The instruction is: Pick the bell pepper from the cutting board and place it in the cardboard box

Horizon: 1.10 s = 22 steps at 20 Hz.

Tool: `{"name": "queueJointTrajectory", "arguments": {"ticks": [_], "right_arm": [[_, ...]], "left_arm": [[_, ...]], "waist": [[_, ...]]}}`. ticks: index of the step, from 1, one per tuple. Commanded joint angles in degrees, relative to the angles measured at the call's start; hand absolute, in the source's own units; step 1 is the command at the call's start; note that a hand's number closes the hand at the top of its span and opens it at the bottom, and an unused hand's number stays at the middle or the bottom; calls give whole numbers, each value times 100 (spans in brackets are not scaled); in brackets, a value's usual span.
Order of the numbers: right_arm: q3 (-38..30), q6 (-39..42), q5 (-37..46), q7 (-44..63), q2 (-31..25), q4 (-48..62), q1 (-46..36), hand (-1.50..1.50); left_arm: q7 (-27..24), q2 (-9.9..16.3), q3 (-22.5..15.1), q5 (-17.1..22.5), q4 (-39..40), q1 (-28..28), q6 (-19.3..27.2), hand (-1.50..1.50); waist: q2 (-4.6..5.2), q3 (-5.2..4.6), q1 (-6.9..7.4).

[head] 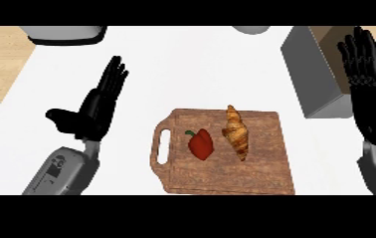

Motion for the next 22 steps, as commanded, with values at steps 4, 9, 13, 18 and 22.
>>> {"name": "queueJointTrajectory", "arguments": {"ticks": [4,9,13,18,22], "right_arm": [[292,924,-543,683,-236,-539,-1112,-150],[1076,1514,513,987,-861,-139,-1469,-150],[1286,1933,1043,-359,-694,543,-1640,-150],[1697,2152,2020,-1022,-953,659,-2045,-150],[2476,2411,2741,53,-861,170,-2300,-150]], "left_arm": [[75,981,-5,-703,-20,-444,-470,0],[10,1272,-397,-1072,-367,6,-753,0],[186,1454,-154,-966,-610,33,-967,0],[109,1440,-35,-1038,-558,29,-1000,0],[-83,1361,3,-1109,-214,94,-1090,0]], "waist": [[74,-67,106],[75,-66,167],[86,-57,140],[86,-60,114],[67,-73,58]]}}
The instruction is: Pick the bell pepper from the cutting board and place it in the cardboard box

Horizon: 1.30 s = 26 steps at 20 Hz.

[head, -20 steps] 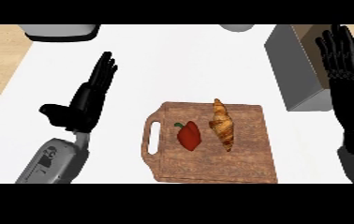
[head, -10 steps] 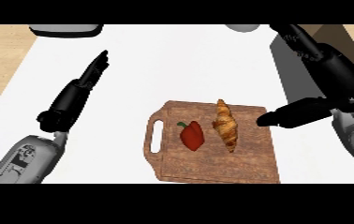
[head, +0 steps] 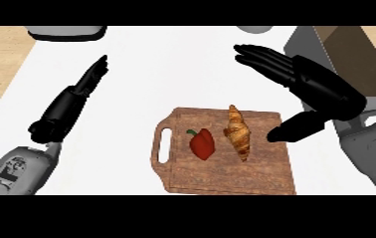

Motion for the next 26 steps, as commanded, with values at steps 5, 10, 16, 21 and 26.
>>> {"name": "queueJointTrajectory", "arguments": {"ticks": [5,10,16,21,26], "right_arm": [[1278,1026,1276,1299,-305,-945,-404,-150],[2025,1695,1745,2768,445,-1383,-753,-150],[2222,2708,1951,3908,1136,-1453,-922,-150],[2178,3195,2150,4684,1820,-1721,-488,-150],[2546,3123,2706,4702,2462,-881,-374,-150]], "left_arm": [[-120,3,45,-134,-126,306,-24,0],[-73,-52,148,-167,-19,151,-141,0],[-71,-254,247,-283,-43,187,-181,0],[213,-358,400,-423,-88,115,-359,0],[-103,-298,683,-451,-130,445,-547,0]], "waist": [[-53,-9,-45],[-39,-8,-63],[-19,-3,-76],[-14,1,-81],[-5,1,-36]]}}
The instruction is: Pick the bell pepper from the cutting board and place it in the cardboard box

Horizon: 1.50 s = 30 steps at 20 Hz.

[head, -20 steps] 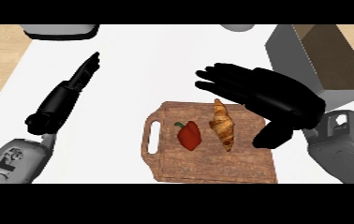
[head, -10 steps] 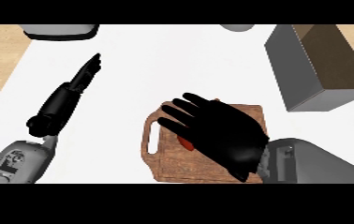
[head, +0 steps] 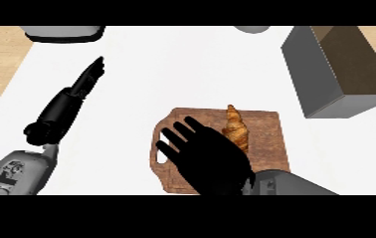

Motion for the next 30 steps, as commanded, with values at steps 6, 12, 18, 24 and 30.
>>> {"name": "queueJointTrajectory", "arguments": {"ticks": [6,12,18,24,30], "right_arm": [[193,-219,1255,-220,528,710,200,-150],[39,-277,1769,-601,914,1184,152,-150],[222,-686,2540,-940,816,1521,565,-150],[-17,-907,2873,-1567,772,1963,740,-150],[-82,-738,3159,-1604,1337,2239,851,-150]], "left_arm": [[137,-39,347,-152,-312,250,-405,0],[-181,-355,486,-425,154,121,-554,0],[196,-578,591,-611,-307,143,-506,0],[303,-710,627,-817,-603,367,-638,0],[462,-848,773,-881,-843,423,-767,0]], "waist": [[9,2,20],[14,1,14],[8,3,13],[9,3,16],[6,3,24]]}}
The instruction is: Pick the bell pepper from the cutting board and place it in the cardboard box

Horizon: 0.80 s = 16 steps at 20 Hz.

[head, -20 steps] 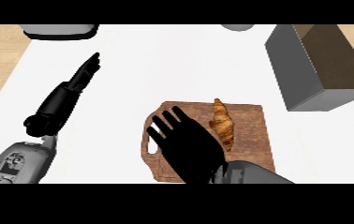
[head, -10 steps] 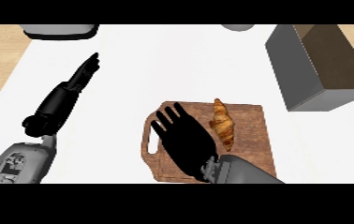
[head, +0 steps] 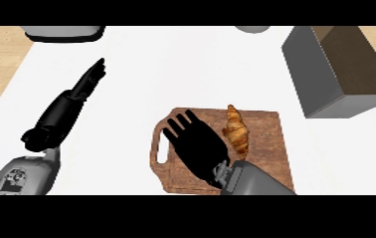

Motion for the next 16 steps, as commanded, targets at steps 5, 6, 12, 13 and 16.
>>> {"name": "queueJointTrajectory", "arguments": {"ticks": [5,6,12,13,16], "right_arm": [[-477,-183,569,-446,106,709,-241,-150],[-198,-548,769,-357,197,812,121,-150],[-587,-614,980,-730,259,1208,93,-150],[-763,-815,924,-1045,91,1330,105,-150],[-575,-790,1126,-1254,110,1401,228,-150]], "left_arm": [[-237,-53,343,-60,384,-172,-334,0],[19,-308,10,-291,-160,209,-104,0],[658,-274,276,-182,-501,-34,-332,0],[96,-396,239,-397,-90,88,-213,0],[308,-465,217,-429,-363,90,-261,0]], "waist": [[6,-1,2],[0,1,14],[-2,2,15],[4,0,4],[-1,1,7]]}}
